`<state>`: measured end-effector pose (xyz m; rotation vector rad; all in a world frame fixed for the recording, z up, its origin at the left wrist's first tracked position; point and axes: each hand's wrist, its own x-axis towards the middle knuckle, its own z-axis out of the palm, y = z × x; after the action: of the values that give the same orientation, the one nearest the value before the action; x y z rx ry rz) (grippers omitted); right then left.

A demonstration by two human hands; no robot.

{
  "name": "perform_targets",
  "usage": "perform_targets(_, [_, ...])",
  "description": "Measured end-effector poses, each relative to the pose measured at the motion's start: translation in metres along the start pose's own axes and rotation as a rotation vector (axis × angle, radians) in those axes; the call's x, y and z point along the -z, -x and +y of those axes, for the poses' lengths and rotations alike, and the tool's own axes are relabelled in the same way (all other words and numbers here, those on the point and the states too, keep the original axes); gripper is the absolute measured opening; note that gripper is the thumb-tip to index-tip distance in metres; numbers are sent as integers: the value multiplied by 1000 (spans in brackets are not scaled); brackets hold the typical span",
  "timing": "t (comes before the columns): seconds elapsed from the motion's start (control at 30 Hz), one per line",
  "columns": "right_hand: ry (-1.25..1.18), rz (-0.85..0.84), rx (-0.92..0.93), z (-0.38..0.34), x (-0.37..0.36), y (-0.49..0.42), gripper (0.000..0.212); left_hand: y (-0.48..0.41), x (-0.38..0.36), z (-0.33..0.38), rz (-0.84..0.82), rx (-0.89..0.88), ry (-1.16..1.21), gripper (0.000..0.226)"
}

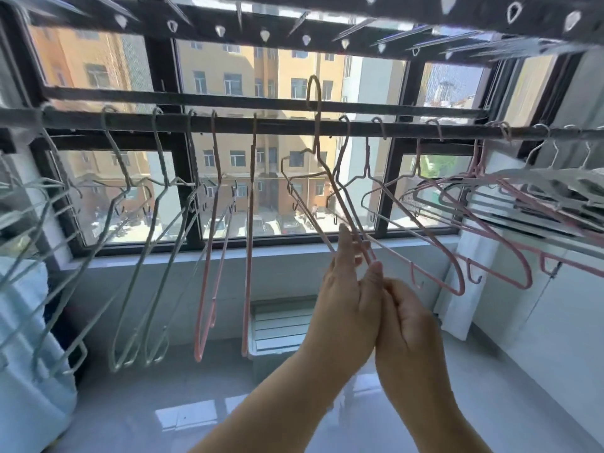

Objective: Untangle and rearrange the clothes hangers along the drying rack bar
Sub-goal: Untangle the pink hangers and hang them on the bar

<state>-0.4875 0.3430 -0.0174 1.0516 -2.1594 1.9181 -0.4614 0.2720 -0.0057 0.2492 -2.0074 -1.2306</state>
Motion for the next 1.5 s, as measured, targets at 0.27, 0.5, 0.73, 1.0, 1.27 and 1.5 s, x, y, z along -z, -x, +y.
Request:
perform_targets(0.27, [-51, -79, 12, 3, -28, -25, 25, -18, 19, -9, 117, 162, 138, 36])
perform_targets(0.5, [55, -395, -27, 11, -17, -19, 28, -10, 18, -22, 126, 264, 119, 52])
perform_targets(0.73, [457, -128, 214, -14, 37, -32, 35, 14, 2, -8, 354, -162, -252, 66])
perform_targets(1.0, [-26, -387, -321, 14, 27, -63, 29, 32, -38, -17, -26, 72, -206, 69])
perform_targets(1.27, [-371, -301, -353, 4, -3, -60, 32, 33, -27, -36, -25, 111, -164, 58])
perform_targets(1.5, [-393, -287, -375, 1, -25, -54, 34, 34, -22, -50, 43, 63, -108, 44])
